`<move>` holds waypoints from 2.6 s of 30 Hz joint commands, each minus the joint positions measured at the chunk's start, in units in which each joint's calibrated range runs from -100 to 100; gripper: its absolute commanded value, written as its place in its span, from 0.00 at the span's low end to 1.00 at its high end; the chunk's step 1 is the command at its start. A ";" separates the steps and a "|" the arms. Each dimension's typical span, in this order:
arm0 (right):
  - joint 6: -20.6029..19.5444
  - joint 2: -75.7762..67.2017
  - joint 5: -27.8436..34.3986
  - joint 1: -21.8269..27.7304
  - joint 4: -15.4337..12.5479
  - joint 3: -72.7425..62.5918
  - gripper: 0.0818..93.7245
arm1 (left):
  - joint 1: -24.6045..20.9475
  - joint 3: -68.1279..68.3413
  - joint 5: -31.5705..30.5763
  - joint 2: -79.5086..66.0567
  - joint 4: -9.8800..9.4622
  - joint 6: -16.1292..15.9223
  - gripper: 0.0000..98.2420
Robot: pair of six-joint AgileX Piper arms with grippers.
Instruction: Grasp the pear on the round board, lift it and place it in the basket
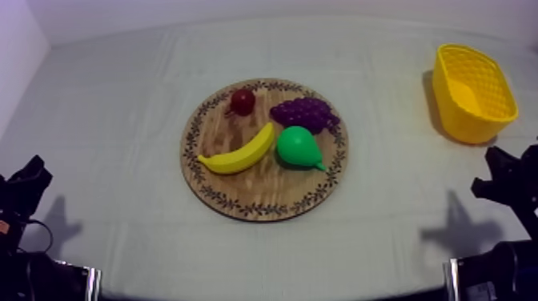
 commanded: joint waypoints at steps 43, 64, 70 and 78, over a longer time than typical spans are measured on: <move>22.24 70.35 18.54 -23.55 -12.46 -57.01 0.33 | -0.02 0.02 0.05 0.02 0.00 -0.01 0.00; 21.22 90.43 8.69 -28.58 -10.12 -58.67 0.63 | -0.02 0.02 0.05 0.02 0.00 -0.01 0.00; 17.26 97.02 6.47 -30.69 -9.06 -62.19 0.62 | -0.02 0.02 0.05 0.02 0.00 -0.01 0.00; 12.16 104.88 6.49 -33.17 -5.80 -66.53 0.62 | -0.02 0.02 0.05 0.02 0.00 -0.01 0.00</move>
